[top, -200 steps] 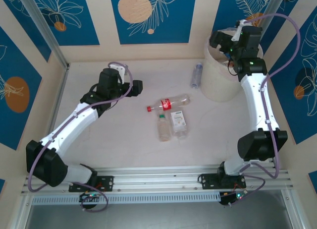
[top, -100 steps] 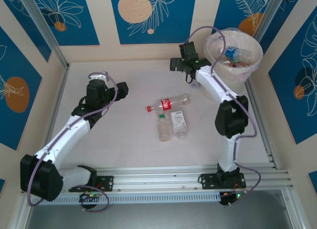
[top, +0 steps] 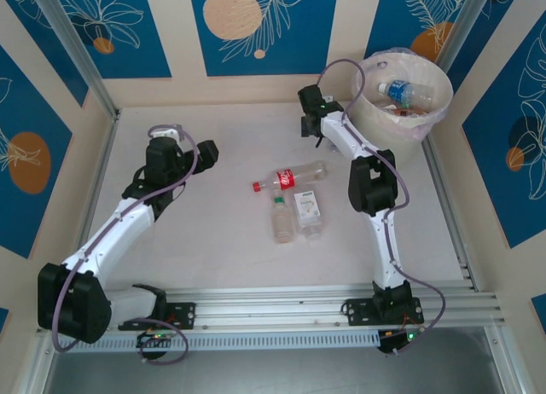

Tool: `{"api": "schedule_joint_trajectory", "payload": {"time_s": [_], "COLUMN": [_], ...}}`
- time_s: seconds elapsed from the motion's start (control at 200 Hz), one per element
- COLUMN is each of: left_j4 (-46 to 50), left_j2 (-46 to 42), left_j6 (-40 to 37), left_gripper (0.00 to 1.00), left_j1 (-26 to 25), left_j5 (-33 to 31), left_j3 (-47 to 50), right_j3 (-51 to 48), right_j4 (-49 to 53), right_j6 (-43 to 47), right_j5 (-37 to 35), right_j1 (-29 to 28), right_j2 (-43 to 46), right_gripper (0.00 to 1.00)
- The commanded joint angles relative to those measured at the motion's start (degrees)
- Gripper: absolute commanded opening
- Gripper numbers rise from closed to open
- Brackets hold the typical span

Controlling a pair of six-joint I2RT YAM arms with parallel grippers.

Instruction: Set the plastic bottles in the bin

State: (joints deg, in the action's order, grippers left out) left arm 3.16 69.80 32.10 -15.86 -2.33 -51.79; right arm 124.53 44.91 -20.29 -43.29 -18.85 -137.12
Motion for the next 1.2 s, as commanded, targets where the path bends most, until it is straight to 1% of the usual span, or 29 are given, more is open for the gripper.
{"api": "schedule_joint_trajectory", "payload": {"time_s": [0.0,0.235,0.285,0.355,0.405,0.49,0.56,0.64,0.715,0.88,0.92,0.96,1.045,1.115,1.195], "left_j4": [-1.92,-2.58,-2.67,-2.89,-2.96,-3.11,-3.24,-3.51,-3.86,-4.08,-5.15,-6.89,-8.74,-9.38,-10.56], "left_j2": [0.75,1.15,1.26,1.38,1.48,1.51,1.78,2.11,2.53,3.24,3.46,3.99,6.37,8.52,10.05], "left_j6": [1.24,1.82,1.89,2.14,2.21,2.28,2.43,2.53,2.62,2.88,2.49,1.53,1.00,1.22,1.89], "left_gripper": [1.00,1.00,1.00,1.00,1.00,1.00,1.00,1.00,1.00,1.00,1.00,1.00,1.00,1.00,1.00], "left_j1": [1.00,1.42,1.44,1.58,1.62,1.78,1.88,2.06,2.14,2.45,2.53,2.45,2.50,2.46,2.49], "left_j5": [1.88,2.14,2.14,2.15,2.15,2.26,2.28,2.49,2.77,3.31,4.50,7.23,11.65,13.66,14.66], "left_j3": [0.77,1.48,1.67,2.02,2.13,2.31,2.48,2.68,2.79,2.83,2.90,2.69,1.23,0.30,0.20], "right_j3": [2.42,2.31,2.06,0.30,-1.93,-5.55,-5.61,-5.00,-5.17,-4.04,-2.74,-2.86,-5.87,-6.88,-5.87], "right_j4": [3.72,4.67,3.85,0.92,-1.82,-5.26,-4.34,-2.85,-3.44,-6.06,-5.23,-5.64,-9.72,-11.82,-12.69], "right_j6": [-4.37,-6.77,-6.28,-4.49,-4.06,-4.36,-7.00,-11.53,-14.60,-16.20,-16.73,-17.10,-17.73,-18.85,-21.75], "right_j5": [-0.74,6.49,9.77,16.38,18.68,18.04,15.05,11.16,10.80,9.75,10.09,10.53,12.36,13.89,14.76], "right_j1": [1.18,1.89,1.93,1.62,1.12,0.28,0.54,1.51,2.13,1.72,1.95,1.98,2.25,2.90,3.64], "right_j2": [-1.95,-3.97,-3.85,-2.61,-0.56,3.05,4.43,4.49,3.98,2.76,2.37,2.71,5.13,6.32,5.53], "right_gripper": [1.00,1.00,1.00,1.00,1.00,1.00,1.00,1.00,0.99,1.00,0.99,1.00,0.99,1.00,1.00]}}
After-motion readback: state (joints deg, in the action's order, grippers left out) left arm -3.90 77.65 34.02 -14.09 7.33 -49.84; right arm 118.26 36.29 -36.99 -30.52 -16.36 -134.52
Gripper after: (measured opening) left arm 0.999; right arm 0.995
